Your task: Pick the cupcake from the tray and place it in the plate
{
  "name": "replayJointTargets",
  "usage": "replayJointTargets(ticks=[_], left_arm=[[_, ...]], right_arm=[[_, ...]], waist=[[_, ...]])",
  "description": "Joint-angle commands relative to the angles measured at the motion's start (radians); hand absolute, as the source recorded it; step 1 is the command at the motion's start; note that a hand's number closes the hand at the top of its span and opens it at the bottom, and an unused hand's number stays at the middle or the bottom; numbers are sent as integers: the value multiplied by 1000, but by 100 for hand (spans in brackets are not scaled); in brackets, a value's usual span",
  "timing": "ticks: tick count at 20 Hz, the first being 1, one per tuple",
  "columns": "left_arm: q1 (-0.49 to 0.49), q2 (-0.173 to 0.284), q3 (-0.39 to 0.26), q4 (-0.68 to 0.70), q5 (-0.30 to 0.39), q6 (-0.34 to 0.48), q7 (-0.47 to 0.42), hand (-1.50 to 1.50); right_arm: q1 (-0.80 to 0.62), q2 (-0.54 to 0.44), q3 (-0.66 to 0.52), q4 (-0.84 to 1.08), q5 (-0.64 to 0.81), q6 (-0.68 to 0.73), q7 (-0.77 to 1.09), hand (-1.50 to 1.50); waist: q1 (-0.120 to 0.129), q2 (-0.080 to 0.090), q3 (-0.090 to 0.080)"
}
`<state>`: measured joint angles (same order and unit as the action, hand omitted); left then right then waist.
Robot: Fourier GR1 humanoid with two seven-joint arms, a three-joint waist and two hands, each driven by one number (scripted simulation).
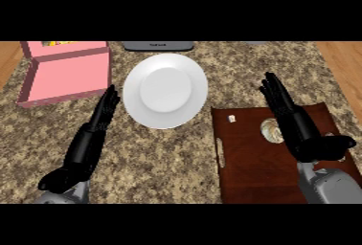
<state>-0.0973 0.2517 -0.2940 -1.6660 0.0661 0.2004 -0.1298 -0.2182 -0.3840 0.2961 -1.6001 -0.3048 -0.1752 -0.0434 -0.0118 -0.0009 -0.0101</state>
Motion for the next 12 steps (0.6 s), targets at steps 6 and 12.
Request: replayJointTargets(ticks=[6,12], left_arm=[[67,108,155,184,59,-54,23,0],[29,64,168,321,90,-97,-6,0]], right_arm=[[-140,1,69,128,-155,322,113,150],[14,88,63,286,208,25,-394,-150]], waist=[[55,17,10],[12,8,11]])
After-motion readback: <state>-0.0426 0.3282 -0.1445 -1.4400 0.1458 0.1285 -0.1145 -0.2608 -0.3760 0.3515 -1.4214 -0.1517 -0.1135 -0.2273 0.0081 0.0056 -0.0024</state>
